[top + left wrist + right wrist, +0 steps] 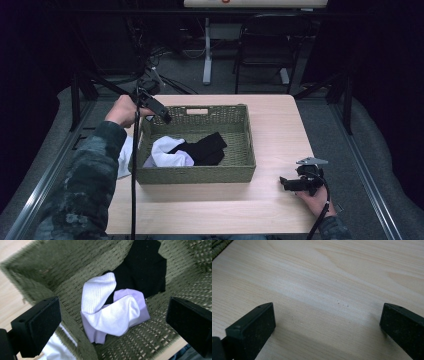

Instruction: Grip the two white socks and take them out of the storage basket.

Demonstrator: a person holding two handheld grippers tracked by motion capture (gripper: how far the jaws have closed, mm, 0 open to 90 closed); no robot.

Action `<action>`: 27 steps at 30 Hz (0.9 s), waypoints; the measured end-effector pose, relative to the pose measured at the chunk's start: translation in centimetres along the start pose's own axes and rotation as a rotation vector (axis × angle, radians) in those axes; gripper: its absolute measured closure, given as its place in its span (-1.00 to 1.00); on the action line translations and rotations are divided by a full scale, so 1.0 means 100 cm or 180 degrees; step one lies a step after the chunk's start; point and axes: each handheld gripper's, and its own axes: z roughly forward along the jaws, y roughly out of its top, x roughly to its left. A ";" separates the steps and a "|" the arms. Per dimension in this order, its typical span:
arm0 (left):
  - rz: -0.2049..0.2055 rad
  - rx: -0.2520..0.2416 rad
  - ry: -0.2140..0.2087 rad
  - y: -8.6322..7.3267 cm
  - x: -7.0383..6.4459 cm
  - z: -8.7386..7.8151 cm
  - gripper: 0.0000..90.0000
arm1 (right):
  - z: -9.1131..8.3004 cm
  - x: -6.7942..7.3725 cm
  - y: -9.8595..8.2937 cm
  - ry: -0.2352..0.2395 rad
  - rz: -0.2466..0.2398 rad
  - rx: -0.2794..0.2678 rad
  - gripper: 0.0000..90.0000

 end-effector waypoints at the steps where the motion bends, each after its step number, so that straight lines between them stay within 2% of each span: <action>1: 0.0008 0.0019 0.0002 -0.001 0.000 0.004 -0.99 | 0.000 0.000 0.000 0.0000 0.0001 0.0001 -1.00; 5: -0.0046 0.0036 -0.0006 -0.007 0.003 0.027 -0.98 | 0.000 0.000 0.000 0.0001 0.0001 0.0000 -1.00; 9: -0.0041 0.0024 0.0037 -0.015 0.002 0.042 -0.97 | 0.000 0.000 0.000 0.0001 0.0000 0.0000 -1.00; 12: -0.0050 -0.0058 0.0042 -0.023 0.002 0.056 -0.97 | 0.000 0.000 0.000 0.0004 0.0004 0.0010 -1.00; 17: -0.0109 -0.0104 0.0076 -0.034 0.004 0.077 -0.93 | 0.000 0.000 0.000 0.0008 -0.0006 0.0010 -1.00; 24: -0.0182 -0.0182 0.0017 -0.043 0.010 0.094 -0.69 | 0.000 0.000 0.000 0.0012 0.0002 0.0000 -1.00; 27: -0.0186 -0.0156 0.0068 -0.045 0.009 0.100 -0.61 | 0.000 0.000 0.000 0.0012 0.0001 0.0001 -1.00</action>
